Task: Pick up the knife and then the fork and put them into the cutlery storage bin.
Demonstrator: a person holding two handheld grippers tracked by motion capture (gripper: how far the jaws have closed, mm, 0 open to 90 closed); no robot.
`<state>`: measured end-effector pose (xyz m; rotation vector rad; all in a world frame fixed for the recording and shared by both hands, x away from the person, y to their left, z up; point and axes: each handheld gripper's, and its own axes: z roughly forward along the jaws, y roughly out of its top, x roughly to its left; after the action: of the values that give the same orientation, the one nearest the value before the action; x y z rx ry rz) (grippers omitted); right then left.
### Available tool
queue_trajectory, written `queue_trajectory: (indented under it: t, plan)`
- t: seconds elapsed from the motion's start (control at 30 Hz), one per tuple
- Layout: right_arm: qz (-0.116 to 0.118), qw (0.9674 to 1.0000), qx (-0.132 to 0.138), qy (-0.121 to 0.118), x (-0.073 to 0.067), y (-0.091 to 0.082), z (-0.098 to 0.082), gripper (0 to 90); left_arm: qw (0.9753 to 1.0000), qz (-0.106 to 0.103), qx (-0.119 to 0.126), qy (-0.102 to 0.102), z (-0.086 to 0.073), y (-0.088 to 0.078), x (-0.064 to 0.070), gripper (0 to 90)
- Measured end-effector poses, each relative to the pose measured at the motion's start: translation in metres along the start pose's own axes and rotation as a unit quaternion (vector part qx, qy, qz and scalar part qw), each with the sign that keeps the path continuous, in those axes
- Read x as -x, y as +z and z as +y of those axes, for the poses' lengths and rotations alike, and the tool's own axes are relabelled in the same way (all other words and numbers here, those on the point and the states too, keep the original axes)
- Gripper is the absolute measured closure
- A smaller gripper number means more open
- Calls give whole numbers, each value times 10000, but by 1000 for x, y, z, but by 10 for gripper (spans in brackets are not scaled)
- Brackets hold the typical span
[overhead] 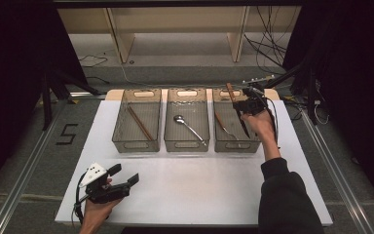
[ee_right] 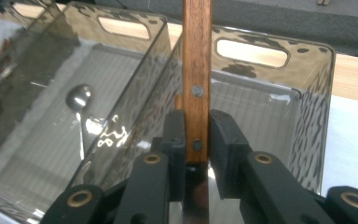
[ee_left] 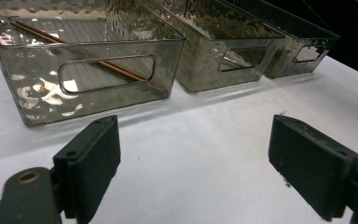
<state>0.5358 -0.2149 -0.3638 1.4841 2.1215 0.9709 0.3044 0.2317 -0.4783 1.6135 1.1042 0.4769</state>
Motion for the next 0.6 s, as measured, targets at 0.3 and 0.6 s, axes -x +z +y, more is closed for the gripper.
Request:
queue_trajectory:
  t: [0.3,0.6]
  plan:
    - [-177,9996,-186,-87,-1,18,-1,774,10000,-8,3,-1,0,0,0,166]
    - [-255,9991,-273,-205,-4,27,-2,774,10000,-14,8,-11,0,0,0,166]
